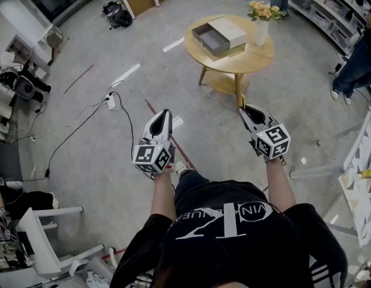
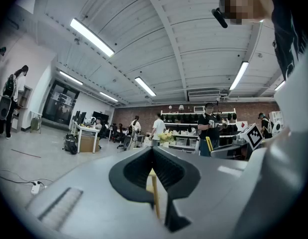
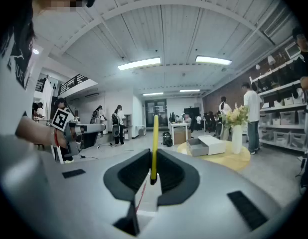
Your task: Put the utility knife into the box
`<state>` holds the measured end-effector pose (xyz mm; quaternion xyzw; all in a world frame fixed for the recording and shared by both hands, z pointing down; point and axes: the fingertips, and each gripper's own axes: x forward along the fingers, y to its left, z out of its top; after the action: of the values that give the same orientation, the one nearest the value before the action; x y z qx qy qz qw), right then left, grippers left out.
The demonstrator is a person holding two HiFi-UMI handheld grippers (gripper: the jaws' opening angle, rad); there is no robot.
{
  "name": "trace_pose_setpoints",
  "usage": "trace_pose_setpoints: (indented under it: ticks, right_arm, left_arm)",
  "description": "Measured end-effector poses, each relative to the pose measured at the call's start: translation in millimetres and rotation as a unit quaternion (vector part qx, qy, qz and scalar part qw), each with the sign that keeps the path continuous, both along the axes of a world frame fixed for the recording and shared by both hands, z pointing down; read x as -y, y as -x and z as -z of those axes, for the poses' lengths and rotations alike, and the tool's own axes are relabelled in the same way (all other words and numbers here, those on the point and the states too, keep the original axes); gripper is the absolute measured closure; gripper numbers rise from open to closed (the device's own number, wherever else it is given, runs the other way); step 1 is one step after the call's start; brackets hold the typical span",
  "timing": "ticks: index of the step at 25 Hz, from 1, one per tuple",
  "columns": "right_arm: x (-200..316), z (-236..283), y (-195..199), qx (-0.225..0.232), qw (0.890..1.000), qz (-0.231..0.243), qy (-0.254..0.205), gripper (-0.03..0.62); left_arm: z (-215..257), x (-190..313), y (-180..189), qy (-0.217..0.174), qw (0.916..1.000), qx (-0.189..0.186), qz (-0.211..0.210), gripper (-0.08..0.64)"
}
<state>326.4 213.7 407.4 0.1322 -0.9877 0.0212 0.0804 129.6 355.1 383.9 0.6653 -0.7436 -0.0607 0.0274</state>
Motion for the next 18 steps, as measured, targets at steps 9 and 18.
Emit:
trace_pose_setpoints:
  ticks: [9, 18]
  right_arm:
    - [-2.4, 2.1, -1.6, 0.004, 1.000, 0.002, -0.003, 0.543]
    - [5.1, 2.5, -4.9, 0.013, 1.000, -0.011, -0.007, 0.543]
  left_arm:
    - [0.5, -5.2, -1.2, 0.001, 1.0000, 0.002, 0.009, 0.549]
    - [-0.5, -11.0, -0.3, 0.009, 0.9995, 0.011, 0.027, 0.549]
